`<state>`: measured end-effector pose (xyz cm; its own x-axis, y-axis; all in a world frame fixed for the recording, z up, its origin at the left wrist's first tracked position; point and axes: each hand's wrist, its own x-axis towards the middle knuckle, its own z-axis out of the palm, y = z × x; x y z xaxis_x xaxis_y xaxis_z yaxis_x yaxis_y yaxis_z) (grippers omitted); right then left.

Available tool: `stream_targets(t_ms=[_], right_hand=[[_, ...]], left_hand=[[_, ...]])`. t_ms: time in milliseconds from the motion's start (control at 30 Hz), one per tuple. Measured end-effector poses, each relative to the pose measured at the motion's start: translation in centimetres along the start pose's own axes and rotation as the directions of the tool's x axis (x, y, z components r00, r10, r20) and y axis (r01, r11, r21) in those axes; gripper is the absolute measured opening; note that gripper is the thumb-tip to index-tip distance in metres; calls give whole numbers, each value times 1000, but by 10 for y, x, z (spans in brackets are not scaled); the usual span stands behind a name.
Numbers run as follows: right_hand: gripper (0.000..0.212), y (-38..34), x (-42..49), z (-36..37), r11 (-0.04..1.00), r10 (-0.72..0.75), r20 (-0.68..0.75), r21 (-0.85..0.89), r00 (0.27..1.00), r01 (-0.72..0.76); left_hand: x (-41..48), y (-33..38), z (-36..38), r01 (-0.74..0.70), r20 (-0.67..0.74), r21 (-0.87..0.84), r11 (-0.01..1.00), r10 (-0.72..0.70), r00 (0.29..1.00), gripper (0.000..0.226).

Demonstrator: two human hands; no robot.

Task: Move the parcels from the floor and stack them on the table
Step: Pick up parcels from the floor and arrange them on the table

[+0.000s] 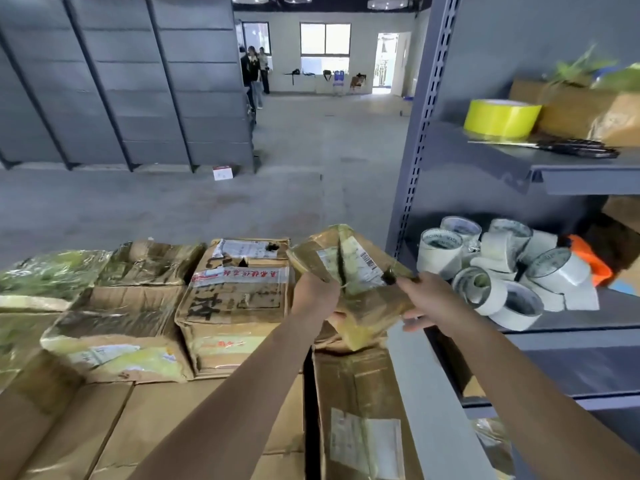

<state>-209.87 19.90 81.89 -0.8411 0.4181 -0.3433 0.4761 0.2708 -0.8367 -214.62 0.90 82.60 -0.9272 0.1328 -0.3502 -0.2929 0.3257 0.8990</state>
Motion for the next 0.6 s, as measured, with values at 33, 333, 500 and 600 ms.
stream_targets(t_ms=[33, 333, 500, 600], right_hand=[[42, -3, 11, 0, 1000, -2, -50, -19, 999, 1], [26, -37, 85, 3, 945, -111, -50, -315, 993, 90], [44, -38, 106, 25, 939, -100, -55, -337, 994, 75], [35, -24, 106, 35, 976, -1, 73, -216, 997, 17]], left_hand=[[1, 2, 3, 43, 65, -17, 999, -42, 997, 13], [60, 12, -56, -360, 8, 662, 657, 474, 880, 20], [97, -8, -70, -360, 163, 798, 483, 402, 901, 30], [99, -13, -75, -422, 188, 803, 421, 492, 850, 32]])
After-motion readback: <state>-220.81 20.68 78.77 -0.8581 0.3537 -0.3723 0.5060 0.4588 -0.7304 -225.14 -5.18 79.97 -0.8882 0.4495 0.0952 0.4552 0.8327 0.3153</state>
